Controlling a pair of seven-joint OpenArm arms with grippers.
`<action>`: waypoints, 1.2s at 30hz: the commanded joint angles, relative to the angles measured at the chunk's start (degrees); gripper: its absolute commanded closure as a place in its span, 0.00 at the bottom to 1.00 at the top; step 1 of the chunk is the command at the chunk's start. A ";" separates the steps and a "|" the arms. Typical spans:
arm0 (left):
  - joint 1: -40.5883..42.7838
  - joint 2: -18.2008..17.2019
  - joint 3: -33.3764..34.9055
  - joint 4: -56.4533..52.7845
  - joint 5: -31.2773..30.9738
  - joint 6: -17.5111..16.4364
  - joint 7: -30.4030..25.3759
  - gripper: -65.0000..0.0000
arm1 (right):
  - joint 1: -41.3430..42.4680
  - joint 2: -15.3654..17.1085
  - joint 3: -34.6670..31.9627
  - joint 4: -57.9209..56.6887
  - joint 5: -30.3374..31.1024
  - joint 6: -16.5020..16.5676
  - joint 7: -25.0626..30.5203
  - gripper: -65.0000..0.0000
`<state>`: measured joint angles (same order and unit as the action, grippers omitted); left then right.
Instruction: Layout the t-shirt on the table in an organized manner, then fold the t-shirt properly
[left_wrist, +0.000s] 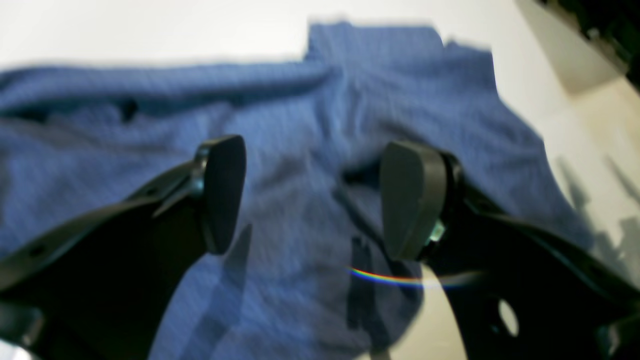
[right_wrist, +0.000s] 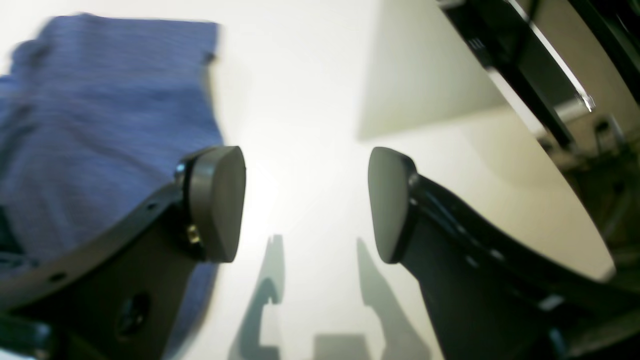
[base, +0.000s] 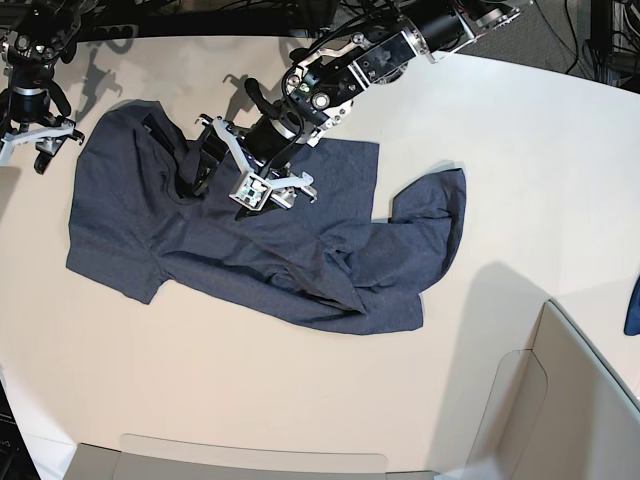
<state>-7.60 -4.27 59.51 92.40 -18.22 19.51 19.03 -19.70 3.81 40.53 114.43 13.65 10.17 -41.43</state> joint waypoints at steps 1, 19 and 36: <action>-0.45 0.71 -0.12 1.09 0.59 -0.21 -1.84 0.38 | 0.14 0.71 0.65 0.78 0.28 0.24 1.56 0.41; 0.78 1.06 5.77 -2.51 0.68 -0.21 -2.19 0.38 | 0.58 -2.98 0.65 -2.39 0.28 4.73 -8.72 0.41; 0.87 0.71 5.77 -2.42 0.68 -0.21 -1.93 0.38 | 5.15 -5.88 9.09 -12.06 24.20 9.65 -8.64 0.41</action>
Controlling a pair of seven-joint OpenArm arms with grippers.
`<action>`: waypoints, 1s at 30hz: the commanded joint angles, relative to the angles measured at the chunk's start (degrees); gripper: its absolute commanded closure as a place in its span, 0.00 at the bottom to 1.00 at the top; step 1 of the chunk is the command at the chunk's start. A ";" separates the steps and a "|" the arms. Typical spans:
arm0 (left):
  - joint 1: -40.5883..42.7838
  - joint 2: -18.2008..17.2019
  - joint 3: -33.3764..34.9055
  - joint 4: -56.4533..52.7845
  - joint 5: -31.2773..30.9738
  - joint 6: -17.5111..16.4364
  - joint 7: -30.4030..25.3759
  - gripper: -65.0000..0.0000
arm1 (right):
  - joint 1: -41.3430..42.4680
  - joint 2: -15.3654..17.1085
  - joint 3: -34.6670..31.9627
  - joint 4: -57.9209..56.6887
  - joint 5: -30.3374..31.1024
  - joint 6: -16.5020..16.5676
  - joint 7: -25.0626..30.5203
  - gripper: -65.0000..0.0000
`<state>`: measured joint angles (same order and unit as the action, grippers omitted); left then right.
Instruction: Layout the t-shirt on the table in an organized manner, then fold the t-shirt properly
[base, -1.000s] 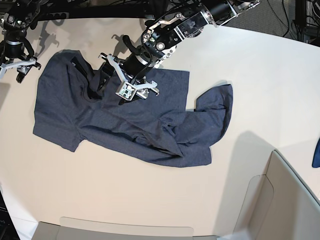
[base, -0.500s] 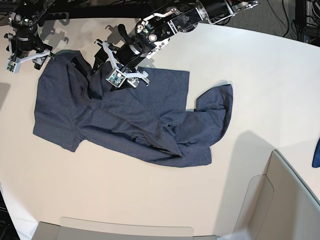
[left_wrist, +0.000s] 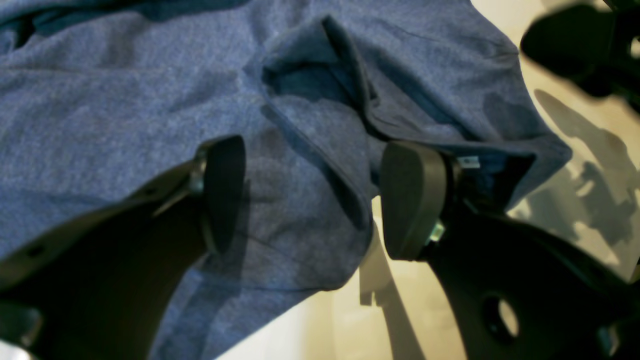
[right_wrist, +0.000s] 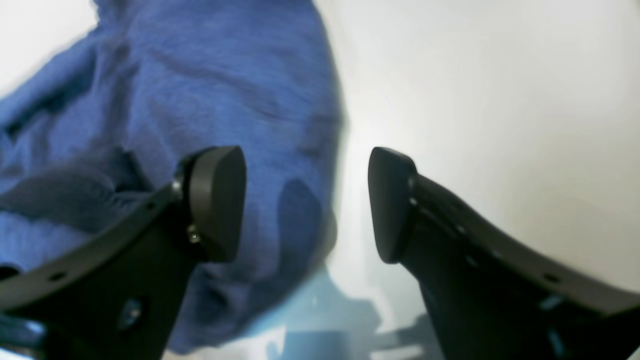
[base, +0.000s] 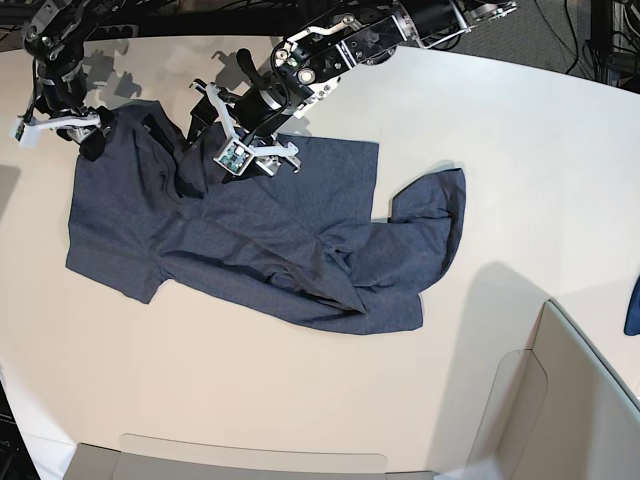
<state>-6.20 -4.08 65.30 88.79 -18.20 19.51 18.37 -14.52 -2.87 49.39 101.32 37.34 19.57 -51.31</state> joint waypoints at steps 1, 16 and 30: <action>-0.53 0.43 -0.02 1.18 0.66 -0.21 -1.27 0.38 | -0.03 0.90 1.47 -0.53 1.56 0.25 1.24 0.41; -0.53 -0.89 -0.02 1.27 0.66 0.14 -1.27 0.38 | 4.81 1.69 1.03 -15.47 2.44 0.25 -0.87 0.41; -0.53 -0.98 -0.46 2.94 0.66 0.23 -1.27 0.38 | 6.83 0.19 0.86 -15.56 2.17 0.60 -7.46 1.00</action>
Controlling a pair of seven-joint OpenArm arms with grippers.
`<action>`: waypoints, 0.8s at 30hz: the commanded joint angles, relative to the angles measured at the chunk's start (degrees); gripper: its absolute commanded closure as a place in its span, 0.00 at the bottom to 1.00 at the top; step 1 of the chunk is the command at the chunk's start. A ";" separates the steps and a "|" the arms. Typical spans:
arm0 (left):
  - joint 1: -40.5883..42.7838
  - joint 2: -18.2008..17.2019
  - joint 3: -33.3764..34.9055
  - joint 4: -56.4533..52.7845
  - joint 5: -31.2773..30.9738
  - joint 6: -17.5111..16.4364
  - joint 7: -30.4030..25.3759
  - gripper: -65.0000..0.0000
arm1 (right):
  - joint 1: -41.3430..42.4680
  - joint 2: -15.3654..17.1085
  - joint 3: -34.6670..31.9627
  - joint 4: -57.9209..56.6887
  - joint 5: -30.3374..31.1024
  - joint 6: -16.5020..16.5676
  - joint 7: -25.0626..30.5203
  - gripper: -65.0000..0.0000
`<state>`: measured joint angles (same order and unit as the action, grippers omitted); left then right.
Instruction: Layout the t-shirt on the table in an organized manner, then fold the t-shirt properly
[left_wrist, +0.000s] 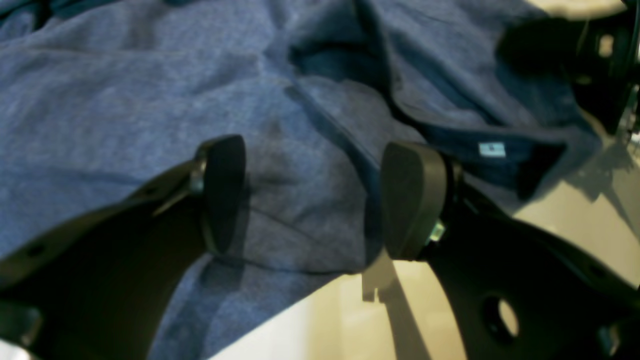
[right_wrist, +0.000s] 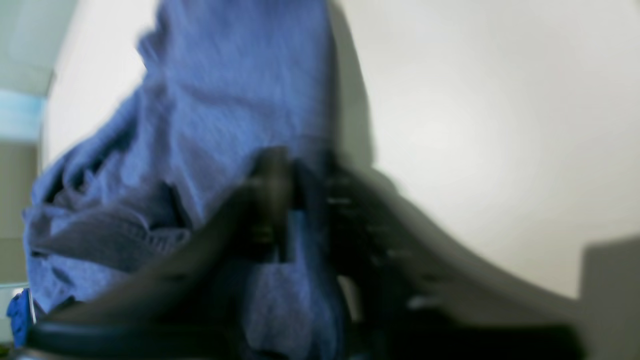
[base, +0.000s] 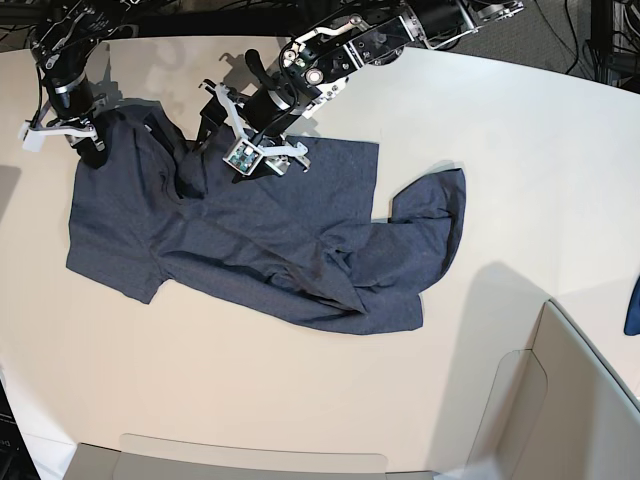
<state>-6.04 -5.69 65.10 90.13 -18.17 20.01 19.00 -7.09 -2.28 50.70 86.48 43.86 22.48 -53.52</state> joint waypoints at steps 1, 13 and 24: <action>-0.59 0.64 -0.27 2.49 0.64 -0.27 -1.91 0.38 | -0.07 -0.31 -0.46 -0.72 -4.52 -2.30 -6.31 1.00; -0.77 2.75 -0.53 1.35 0.64 -0.19 -1.82 0.38 | 4.15 2.86 -0.46 2.62 -4.16 -2.30 -10.53 1.00; -8.15 6.79 -0.53 -9.91 0.64 -0.19 -2.26 0.38 | 3.36 3.65 -0.46 4.56 -4.16 -2.30 -12.73 1.00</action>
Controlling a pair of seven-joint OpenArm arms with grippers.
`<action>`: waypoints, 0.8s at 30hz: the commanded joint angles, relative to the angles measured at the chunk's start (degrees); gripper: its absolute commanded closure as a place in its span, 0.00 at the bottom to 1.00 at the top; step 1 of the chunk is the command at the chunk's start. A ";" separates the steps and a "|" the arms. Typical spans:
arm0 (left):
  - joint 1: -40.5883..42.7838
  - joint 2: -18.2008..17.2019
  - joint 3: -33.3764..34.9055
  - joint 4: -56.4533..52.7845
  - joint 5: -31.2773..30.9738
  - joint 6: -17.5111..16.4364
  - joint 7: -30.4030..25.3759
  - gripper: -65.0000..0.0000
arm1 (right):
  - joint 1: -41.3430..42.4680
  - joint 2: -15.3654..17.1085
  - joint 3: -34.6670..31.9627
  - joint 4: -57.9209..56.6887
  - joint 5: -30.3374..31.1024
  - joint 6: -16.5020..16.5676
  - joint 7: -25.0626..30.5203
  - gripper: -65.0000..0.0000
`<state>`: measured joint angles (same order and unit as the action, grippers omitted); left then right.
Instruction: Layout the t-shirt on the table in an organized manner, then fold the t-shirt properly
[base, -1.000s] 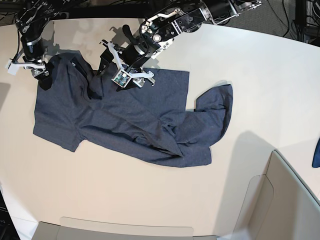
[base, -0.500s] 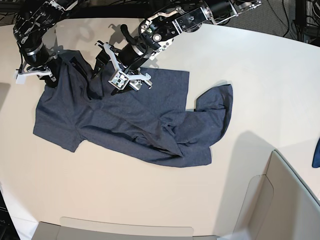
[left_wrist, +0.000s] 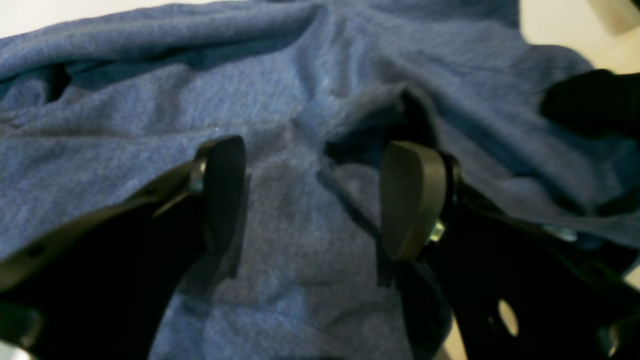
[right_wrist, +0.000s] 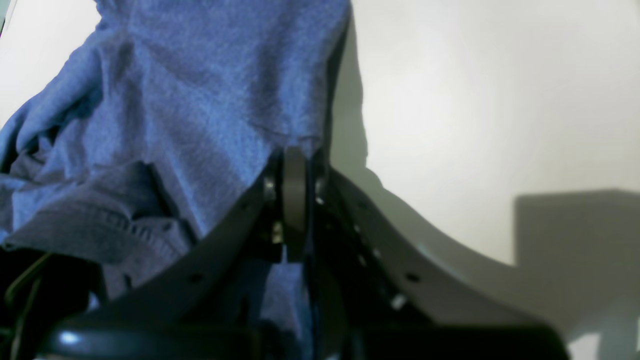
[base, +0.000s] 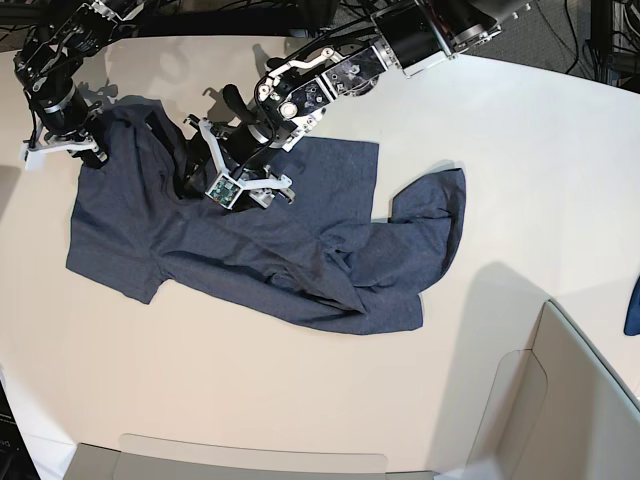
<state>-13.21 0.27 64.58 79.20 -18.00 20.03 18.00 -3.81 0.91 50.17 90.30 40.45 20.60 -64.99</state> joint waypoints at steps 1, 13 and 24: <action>-1.51 0.83 0.00 0.76 0.46 -0.21 -1.25 0.38 | 0.08 0.46 0.07 0.73 -0.75 -0.42 -1.78 1.00; -1.78 1.35 0.52 -1.26 0.28 -0.82 -1.34 0.54 | 0.17 0.54 0.16 0.56 -0.75 -0.42 -1.95 1.00; -1.69 3.20 0.61 -1.35 0.20 -0.82 -1.43 0.54 | 0.08 0.54 0.16 0.38 -0.93 -0.42 -2.13 1.00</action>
<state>-13.96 2.55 65.25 77.01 -18.22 19.38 17.93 -3.79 0.95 50.28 90.35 40.64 20.58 -65.84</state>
